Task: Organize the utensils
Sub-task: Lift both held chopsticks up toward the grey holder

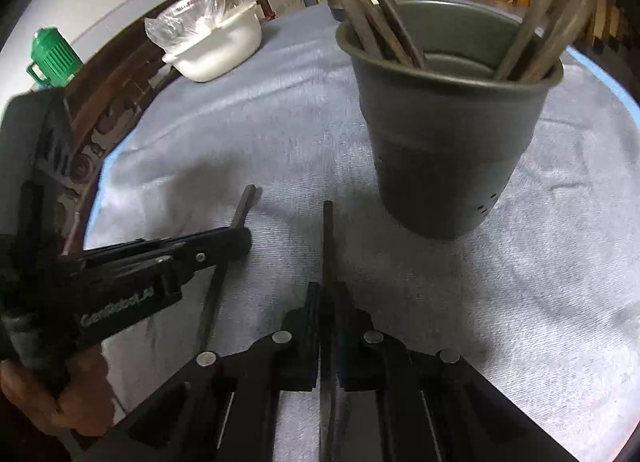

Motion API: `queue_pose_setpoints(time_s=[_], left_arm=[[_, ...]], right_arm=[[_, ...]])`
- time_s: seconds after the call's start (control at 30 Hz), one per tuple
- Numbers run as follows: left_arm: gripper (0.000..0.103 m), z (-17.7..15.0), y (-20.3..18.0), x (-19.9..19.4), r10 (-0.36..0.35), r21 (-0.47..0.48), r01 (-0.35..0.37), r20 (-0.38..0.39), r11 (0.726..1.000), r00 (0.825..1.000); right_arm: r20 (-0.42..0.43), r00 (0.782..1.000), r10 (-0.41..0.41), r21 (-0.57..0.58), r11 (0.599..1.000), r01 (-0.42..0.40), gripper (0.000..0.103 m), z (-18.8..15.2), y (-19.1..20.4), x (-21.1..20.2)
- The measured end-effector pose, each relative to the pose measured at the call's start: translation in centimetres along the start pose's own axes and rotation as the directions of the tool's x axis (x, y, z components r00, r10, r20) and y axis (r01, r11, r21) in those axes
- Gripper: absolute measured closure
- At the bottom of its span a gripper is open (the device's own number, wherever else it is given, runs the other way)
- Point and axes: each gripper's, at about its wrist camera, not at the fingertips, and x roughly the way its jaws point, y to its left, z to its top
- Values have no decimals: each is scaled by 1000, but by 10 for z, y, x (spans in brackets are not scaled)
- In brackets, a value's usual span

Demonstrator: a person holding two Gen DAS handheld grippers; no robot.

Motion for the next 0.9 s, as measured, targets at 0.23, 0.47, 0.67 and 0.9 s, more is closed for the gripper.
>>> queue_pose_setpoints(time_s=[0.23, 0.47, 0.67, 0.9], left_arm=[[97, -8, -3, -45, -17, -5, 18, 97, 1000, 995], [97, -12, -14, -111, -51, 22, 47, 255, 999, 966], [97, -15, -24, -152, -63, 41, 52, 354, 998, 933], [97, -15, -37, -180, -72, 61, 51, 435, 997, 897]], right_arm=[[102, 991, 92, -4, 996, -92, 97, 1, -5, -40], [223, 964, 146, -41, 989, -141, 97, 1, -1, -86], [327, 929, 171, -72, 985, -156, 97, 1, 6, -124], [433, 883, 180, -93, 984, -155, 97, -5, 7, -163]])
